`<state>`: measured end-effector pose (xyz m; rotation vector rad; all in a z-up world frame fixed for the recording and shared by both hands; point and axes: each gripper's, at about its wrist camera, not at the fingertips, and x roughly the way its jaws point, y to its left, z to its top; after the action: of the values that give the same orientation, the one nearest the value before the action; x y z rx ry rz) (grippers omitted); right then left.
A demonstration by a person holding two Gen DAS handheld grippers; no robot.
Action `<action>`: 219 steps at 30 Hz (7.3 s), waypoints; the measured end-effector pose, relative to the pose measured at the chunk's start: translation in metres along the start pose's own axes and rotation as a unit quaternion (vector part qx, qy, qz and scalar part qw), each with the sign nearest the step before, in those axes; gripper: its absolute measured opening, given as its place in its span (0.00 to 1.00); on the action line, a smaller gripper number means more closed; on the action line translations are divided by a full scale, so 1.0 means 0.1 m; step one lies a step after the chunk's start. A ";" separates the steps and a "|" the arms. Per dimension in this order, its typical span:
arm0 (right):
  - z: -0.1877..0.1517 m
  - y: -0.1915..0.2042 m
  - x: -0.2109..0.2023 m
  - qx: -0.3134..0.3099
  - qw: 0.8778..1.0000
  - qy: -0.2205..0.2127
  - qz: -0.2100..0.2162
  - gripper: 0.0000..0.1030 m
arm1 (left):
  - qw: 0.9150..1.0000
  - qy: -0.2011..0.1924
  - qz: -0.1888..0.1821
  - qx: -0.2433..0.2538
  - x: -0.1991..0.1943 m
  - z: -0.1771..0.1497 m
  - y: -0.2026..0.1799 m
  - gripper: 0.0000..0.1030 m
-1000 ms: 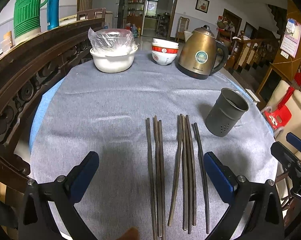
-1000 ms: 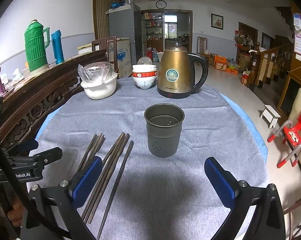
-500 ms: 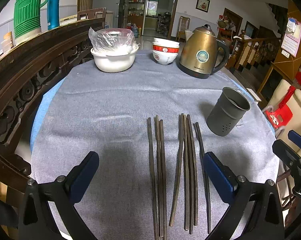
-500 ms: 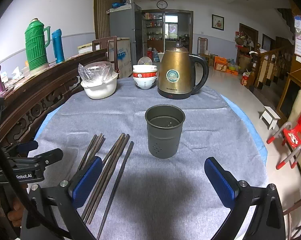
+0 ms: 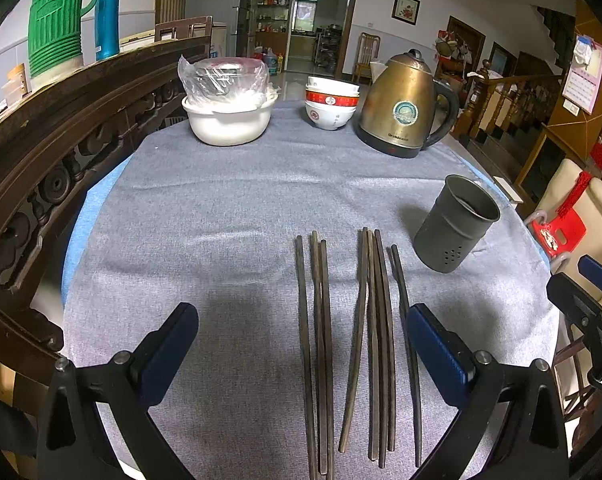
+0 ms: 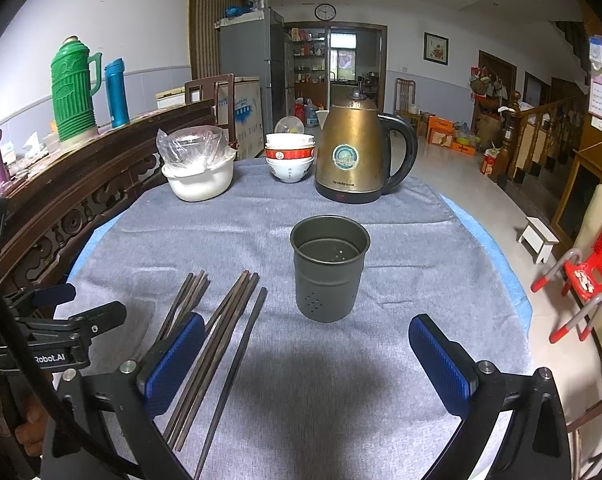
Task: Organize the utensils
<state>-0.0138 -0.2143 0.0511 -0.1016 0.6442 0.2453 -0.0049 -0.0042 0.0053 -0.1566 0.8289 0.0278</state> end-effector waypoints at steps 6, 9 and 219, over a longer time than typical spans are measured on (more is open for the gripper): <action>0.04 0.02 -0.01 -0.003 1.000 -0.003 -0.001 1.00 | 1.000 0.000 -0.001 0.000 -0.01 0.00 -0.01 1.00; 0.04 0.03 0.00 -0.005 1.000 -0.001 -0.003 1.00 | 1.000 0.000 -0.002 0.001 -0.01 0.01 -0.01 1.00; 0.89 -0.97 0.83 0.114 0.990 0.007 0.088 0.12 | 0.988 -0.053 -0.142 -0.012 0.50 1.30 -1.09 0.55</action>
<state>0.1270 -0.2765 0.0736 0.1750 0.6909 0.3396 0.1333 -0.0941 0.0693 -0.2929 0.6941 -0.2203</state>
